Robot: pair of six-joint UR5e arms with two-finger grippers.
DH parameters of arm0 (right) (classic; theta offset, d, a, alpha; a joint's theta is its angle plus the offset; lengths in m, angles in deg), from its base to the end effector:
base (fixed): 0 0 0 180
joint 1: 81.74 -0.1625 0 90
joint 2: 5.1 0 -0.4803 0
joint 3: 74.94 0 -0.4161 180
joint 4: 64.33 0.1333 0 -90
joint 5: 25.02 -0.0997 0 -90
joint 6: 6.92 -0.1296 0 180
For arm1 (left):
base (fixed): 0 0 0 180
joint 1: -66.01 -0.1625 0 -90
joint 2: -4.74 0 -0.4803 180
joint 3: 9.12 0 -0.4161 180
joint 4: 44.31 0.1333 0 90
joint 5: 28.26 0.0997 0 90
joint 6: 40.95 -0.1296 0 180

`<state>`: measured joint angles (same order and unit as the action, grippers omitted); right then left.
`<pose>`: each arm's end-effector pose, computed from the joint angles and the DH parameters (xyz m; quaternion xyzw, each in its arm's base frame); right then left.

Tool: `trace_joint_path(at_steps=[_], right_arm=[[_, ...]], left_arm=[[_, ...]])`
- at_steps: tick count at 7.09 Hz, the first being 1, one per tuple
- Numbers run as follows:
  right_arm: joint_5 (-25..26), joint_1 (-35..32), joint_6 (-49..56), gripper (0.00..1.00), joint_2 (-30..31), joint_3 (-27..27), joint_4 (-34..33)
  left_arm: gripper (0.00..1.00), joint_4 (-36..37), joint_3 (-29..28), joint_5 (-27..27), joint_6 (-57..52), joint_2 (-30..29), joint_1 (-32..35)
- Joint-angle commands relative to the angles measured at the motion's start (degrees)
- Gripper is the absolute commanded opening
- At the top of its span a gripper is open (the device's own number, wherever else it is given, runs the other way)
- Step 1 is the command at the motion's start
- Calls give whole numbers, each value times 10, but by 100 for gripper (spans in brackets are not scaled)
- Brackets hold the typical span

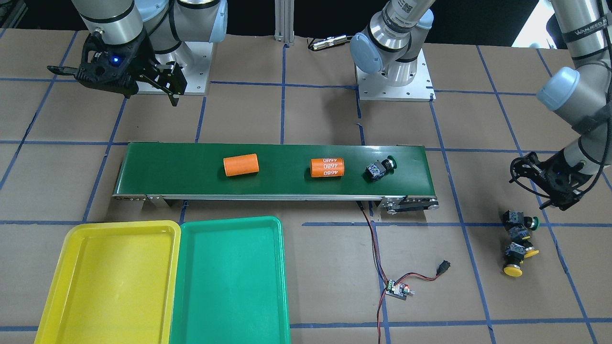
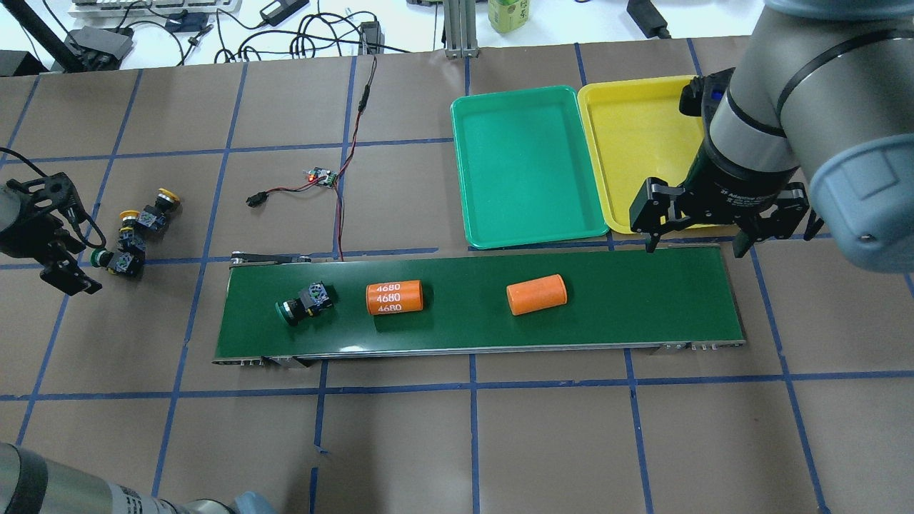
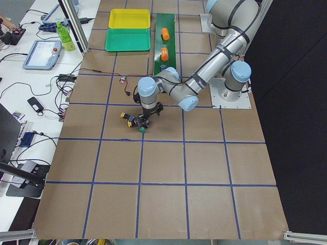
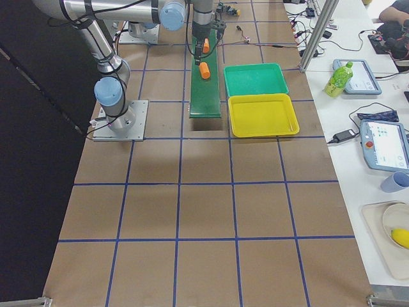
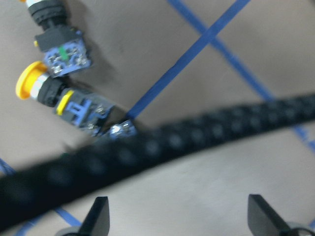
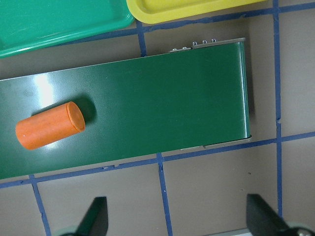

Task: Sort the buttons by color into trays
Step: 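Grasp another green-capped button from the pile with the left gripper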

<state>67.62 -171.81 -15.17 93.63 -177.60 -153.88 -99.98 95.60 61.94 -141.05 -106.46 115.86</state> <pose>0.1279 -0.4316 0.4720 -0.0704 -0.9965 -0.0364 0.0257 0.2897 -0.5494 0.2339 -0.4996 -0.8661 -0.0064 0.0125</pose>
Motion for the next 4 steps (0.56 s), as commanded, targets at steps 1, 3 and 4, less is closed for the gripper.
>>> trace_joint_path(at_steps=[1, 3, 4], right_arm=[[-5, -1, 0, 100, 0, 0, -1], [-6, 0, 0, 100, 0, 0, -1], [-8, 0, 0, 100, 0, 0, -1]], left_arm=[[94, 13, -31, -5, -132, -37, -3], [96, 17, -30, -18, -174, -54, -3], [97, 17, -29, -18, -174, -60, -3]])
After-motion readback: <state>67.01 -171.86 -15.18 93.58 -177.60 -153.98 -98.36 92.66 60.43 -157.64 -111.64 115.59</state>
